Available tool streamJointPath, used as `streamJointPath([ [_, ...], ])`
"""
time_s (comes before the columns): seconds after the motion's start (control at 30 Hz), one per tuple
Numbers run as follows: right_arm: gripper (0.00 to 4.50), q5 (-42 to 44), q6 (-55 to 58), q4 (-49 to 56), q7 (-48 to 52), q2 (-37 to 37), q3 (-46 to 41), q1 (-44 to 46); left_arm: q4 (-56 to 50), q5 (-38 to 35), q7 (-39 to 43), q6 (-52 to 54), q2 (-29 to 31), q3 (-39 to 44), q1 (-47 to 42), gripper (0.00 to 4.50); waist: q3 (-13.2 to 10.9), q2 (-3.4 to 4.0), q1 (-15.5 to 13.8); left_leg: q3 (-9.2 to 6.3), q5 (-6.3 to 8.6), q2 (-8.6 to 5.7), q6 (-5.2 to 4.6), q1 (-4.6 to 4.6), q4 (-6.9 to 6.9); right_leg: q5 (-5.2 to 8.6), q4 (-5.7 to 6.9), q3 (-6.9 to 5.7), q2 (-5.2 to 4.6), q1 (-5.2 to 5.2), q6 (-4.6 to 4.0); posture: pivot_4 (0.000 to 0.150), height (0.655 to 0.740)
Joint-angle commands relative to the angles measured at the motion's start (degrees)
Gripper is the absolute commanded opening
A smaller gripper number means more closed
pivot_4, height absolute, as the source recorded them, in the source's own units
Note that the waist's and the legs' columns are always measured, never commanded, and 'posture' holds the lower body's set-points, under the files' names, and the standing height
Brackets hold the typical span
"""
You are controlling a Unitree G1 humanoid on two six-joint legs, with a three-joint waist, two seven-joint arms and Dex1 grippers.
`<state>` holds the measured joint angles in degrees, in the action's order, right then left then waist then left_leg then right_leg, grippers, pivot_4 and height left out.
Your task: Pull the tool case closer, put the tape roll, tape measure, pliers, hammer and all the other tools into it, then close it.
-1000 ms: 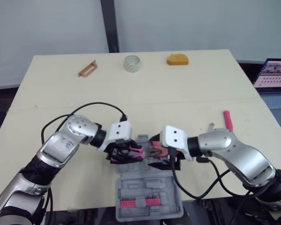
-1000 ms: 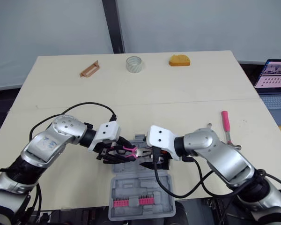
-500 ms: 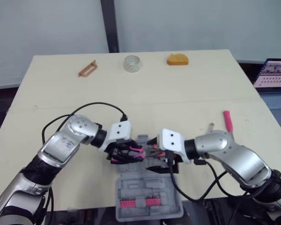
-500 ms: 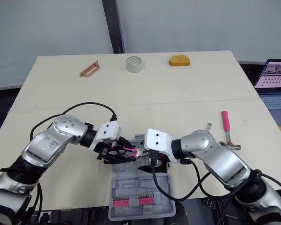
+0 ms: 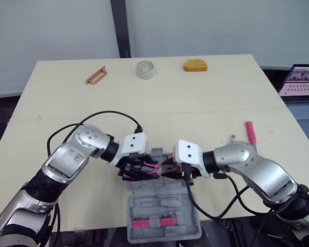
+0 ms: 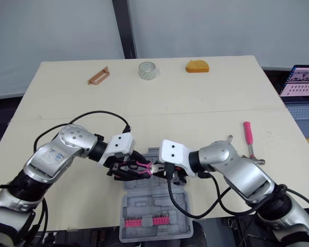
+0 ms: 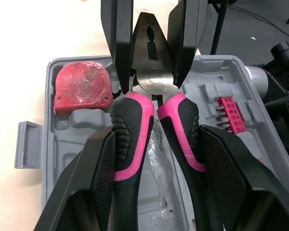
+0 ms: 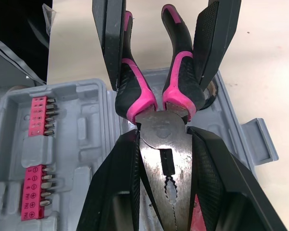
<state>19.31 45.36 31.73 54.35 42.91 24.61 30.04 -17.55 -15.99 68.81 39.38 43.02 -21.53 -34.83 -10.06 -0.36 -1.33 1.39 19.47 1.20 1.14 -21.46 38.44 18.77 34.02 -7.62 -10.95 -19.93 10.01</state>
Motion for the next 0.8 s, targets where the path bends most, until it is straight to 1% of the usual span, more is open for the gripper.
streamJointPath([
  [0.03,0.99,0.0,0.1,1.5,0.1,-0.6,0.1,0.2,-1.8,-1.9,-0.4,0.6,-0.7,2.1,-0.5,2.27,0.0,0.00,0.0,0.00,0.00,0.00,0.00,0.00,0.00,0.00,0.00,0.00,0.00,0.00,0.00,0.150,0.7400],
  [0.37,0.99,-0.2,-0.1,1.5,0.2,-0.9,0.0,0.3,-0.2,-0.4,-0.7,-1.4,-0.9,1.9,-0.6,2.27,0.0,0.00,0.0,0.00,0.00,0.00,0.00,0.00,0.00,0.00,0.00,0.00,0.00,0.00,0.00,0.150,0.7400],
  [0.43,0.99,-0.3,-0.2,1.6,0.2,-1.1,0.0,0.2,0.4,0.2,-1.3,-2.2,-1.0,2.1,-0.8,3.26,0.0,0.00,0.0,0.00,0.00,0.00,0.00,0.00,0.01,0.00,0.00,0.00,0.00,0.00,0.00,0.150,0.7400],
  [0.47,0.99,-0.3,-0.3,1.6,0.2,-1.1,0.0,0.0,0.6,0.1,-1.2,-2.3,-0.9,2.3,-0.8,3.51,0.0,0.00,0.0,0.00,0.00,0.00,0.00,0.00,0.01,0.00,0.01,0.00,0.00,0.00,0.00,0.150,0.7400],
  [0.5,0.99,-0.4,-0.4,1.6,0.2,-1.2,0.0,-0.2,0.7,0.0,-1.1,-2.5,-0.7,2.5,-0.7,4.04,0.0,0.00,0.0,0.00,0.00,0.00,0.00,-0.01,0.02,0.00,0.01,0.00,0.00,0.00,0.00,0.150,0.7400],
  [0.53,0.99,-0.5,-0.5,1.7,0.2,-1.2,0.0,-0.4,0.7,0.0,-1.2,-3.2,-0.5,3.1,-0.5,4.44,0.0,0.00,0.0,0.00,0.00,0.00,0.00,-0.01,0.03,0.00,0.01,0.00,0.00,0.00,0.00,0.150,0.7400],
  [0.6,0.99,-0.7,-0.9,1.6,0.1,-1.1,-0.2,-0.8,0.4,-0.7,-1.5,-5.0,-0.1,5.5,0.3,4.44,0.0,0.00,0.0,0.00,0.00,0.00,0.00,-0.01,0.02,0.00,0.01,0.00,0.00,-0.01,0.00,0.150,0.7400],
  [0.67,0.99,-1.0,-1.5,1.4,0.2,-1.0,-0.5,-1.2,-0.3,-3.3,-1.4,-4.9,0.3,9.2,1.6,4.44,0.0,0.00,0.0,0.00,0.00,0.00,0.00,-0.01,0.02,0.00,0.01,0.00,0.00,-0.01,0.00,0.150,0.7400],
  [0.8,0.99,-1.0,-2.3,0.8,0.9,-0.2,-1.7,-1.8,-4.5,-13.0,-0.2,-2.0,1.5,20.3,7.0,4.44,0.0,0.00,0.4,0.00,0.00,0.02,0.00,-0.01,-0.01,0.00,0.05,0.00,0.00,-0.05,0.00,0.150,0.7400],
])
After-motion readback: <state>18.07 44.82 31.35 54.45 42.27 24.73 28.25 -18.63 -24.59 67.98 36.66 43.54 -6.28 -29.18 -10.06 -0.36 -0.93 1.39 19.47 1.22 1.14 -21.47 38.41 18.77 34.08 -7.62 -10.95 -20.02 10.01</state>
